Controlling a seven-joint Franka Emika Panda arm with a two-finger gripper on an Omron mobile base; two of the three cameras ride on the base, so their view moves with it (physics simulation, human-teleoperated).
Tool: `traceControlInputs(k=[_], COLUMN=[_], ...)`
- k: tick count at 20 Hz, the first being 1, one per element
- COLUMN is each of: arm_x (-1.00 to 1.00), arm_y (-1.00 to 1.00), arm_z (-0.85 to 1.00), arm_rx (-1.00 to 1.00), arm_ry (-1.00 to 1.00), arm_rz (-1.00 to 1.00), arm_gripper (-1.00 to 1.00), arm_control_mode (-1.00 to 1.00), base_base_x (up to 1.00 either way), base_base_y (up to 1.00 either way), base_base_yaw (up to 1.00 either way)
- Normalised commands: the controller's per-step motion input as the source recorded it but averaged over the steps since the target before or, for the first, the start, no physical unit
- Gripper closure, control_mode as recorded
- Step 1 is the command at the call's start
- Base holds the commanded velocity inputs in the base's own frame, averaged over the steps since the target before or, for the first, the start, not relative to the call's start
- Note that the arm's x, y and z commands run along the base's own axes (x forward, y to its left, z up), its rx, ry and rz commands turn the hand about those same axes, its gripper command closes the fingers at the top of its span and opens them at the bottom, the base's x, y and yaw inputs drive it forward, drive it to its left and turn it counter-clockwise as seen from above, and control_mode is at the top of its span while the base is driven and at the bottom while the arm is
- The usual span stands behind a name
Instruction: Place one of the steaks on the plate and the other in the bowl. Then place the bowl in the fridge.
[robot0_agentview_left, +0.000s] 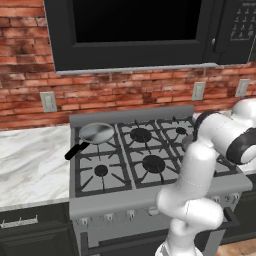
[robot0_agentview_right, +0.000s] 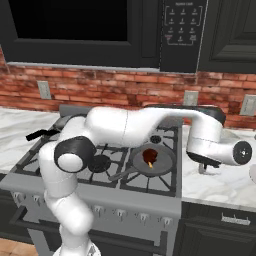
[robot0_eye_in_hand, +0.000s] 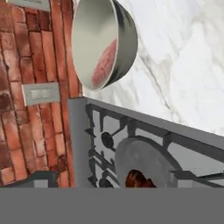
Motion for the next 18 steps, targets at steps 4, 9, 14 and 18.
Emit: traceControlInputs(k=[4, 9, 14, 18], arm_x=[-0.81, -0.58, -0.23, 0.0], arm_y=[0.95, 1.0, 0.83, 0.7], arm_z=[0.32, 0.27, 0.27, 0.17], arm_rx=[-0.26, -0.27, -0.28, -0.31], arm_ry=[0.04, 0.01, 0.0, 0.01], arm_rz=[0.23, 0.21, 0.26, 0.23], arm_gripper=[-1.0, -1.0, -1.0, -1.0], arm_control_mode=[-1.0, -1.0, -1.0, -1.0], base_base_x=[0.0, 0.0, 0.0, 0.0], base_base_y=[0.0, 0.0, 0.0, 0.0], base_base_yaw=[0.0, 0.0, 0.0, 0.0])
